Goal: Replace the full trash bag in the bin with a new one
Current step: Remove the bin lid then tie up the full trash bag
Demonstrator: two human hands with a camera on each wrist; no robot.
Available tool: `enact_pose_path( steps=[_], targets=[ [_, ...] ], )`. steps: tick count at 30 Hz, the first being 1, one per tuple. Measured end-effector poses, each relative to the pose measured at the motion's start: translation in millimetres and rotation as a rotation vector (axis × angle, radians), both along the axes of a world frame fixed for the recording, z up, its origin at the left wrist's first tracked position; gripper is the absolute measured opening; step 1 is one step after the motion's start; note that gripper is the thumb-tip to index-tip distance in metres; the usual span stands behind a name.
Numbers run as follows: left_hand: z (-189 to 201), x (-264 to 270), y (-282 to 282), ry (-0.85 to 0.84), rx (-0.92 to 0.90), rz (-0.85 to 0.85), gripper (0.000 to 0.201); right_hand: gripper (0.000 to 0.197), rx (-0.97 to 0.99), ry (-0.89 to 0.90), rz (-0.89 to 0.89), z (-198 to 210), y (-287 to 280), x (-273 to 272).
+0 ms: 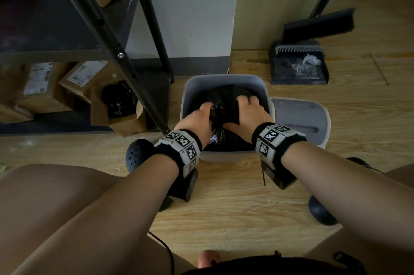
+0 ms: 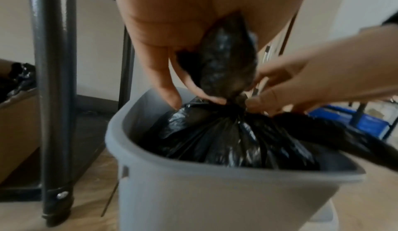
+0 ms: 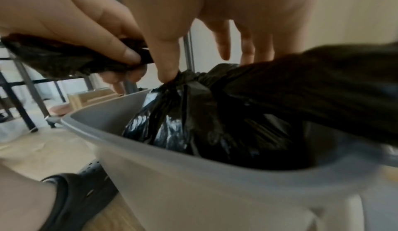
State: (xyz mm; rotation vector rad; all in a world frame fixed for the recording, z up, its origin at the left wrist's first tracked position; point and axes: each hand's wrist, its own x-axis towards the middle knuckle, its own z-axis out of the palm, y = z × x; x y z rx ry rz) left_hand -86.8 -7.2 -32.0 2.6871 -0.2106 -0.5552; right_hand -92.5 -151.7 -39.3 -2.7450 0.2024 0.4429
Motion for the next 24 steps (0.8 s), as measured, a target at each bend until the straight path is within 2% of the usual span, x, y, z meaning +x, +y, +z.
enact_pose_path(
  steps=[3,5,8,10,13,17,20,22,24],
  targets=[
    [2.5,5.8,-1.2,0.007,-0.060,0.058,0.051,0.080,-0.004,0.115,-0.086,2.9,-12.7,-5.0],
    [3.0,6.8,-1.3,-0.003,-0.053,0.059,0.050,0.063,-0.113,0.214,-0.033,1.5,-20.2,-8.3],
    [4.4,4.3,-0.8,-0.026,-0.031,0.035,0.042,0.024,-0.266,0.216,0.070,2.6,-25.2,-11.5],
    [6.4,2.4,1.0,-0.045,-0.022,0.019,0.039,0.024,-0.263,0.186,0.075,8.2,-25.4,-10.8],
    [12.8,2.1,4.4,-0.079,0.008,0.001,0.037,0.027,-0.058,0.169,0.022,19.5,-24.7,-7.8],
    [24.1,4.9,5.8,-0.120,-0.093,0.043,0.035,0.026,0.433,0.030,-0.038,30.7,-21.1,-3.0],
    [31.0,7.2,4.4,-0.167,-0.171,0.050,0.031,0.025,0.754,0.076,-0.185,29.9,-12.5,0.3],
    [35.4,8.6,3.9,-0.194,-0.188,0.042,0.030,0.043,0.928,0.133,-0.254,26.2,-7.6,4.7],
    [39.1,9.6,3.7,-0.236,-0.186,0.021,0.029,0.072,0.943,0.180,-0.220,24.7,-3.9,8.8]
  ],
)
